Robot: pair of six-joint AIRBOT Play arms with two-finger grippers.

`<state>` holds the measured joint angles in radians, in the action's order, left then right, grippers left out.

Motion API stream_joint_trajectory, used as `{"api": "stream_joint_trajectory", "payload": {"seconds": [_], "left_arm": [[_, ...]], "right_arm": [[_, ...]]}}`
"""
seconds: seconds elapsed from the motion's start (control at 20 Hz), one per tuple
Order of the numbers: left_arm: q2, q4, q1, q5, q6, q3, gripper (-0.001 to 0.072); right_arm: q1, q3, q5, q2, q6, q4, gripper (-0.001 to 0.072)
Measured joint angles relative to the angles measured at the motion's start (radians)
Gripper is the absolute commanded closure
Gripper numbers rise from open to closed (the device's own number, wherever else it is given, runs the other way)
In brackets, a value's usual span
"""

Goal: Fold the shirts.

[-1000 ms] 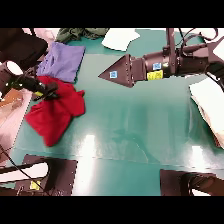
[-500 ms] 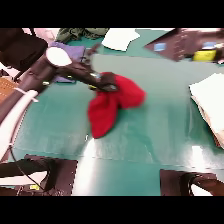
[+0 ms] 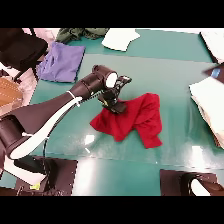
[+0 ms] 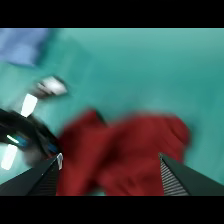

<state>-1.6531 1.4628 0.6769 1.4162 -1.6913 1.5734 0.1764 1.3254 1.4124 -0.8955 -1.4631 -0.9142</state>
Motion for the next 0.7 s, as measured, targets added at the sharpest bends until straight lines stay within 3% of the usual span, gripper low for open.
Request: {"api": "stream_joint_trajectory", "payload": {"seconds": [0.05,0.2,0.35,0.7], "left_arm": [[-0.005,0.044,-0.003,0.034,0.004,0.002,0.0051],[-0.005,0.117,-0.024,0.100,0.012,0.005,0.0052],[0.031,0.158,-0.071,0.126,0.014,0.006,0.0052],[0.201,0.089,-0.254,0.110,0.026,0.007,0.0050]], "right_arm": [[0.010,-0.101,-0.019,0.029,-0.004,0.005,0.0031],[0.027,-0.380,-0.109,0.097,-0.008,0.080,0.0131],[0.033,-0.591,-0.221,0.120,0.026,0.176,0.0130],[-0.051,-0.718,-0.301,-0.122,0.189,0.327,0.0128]]}}
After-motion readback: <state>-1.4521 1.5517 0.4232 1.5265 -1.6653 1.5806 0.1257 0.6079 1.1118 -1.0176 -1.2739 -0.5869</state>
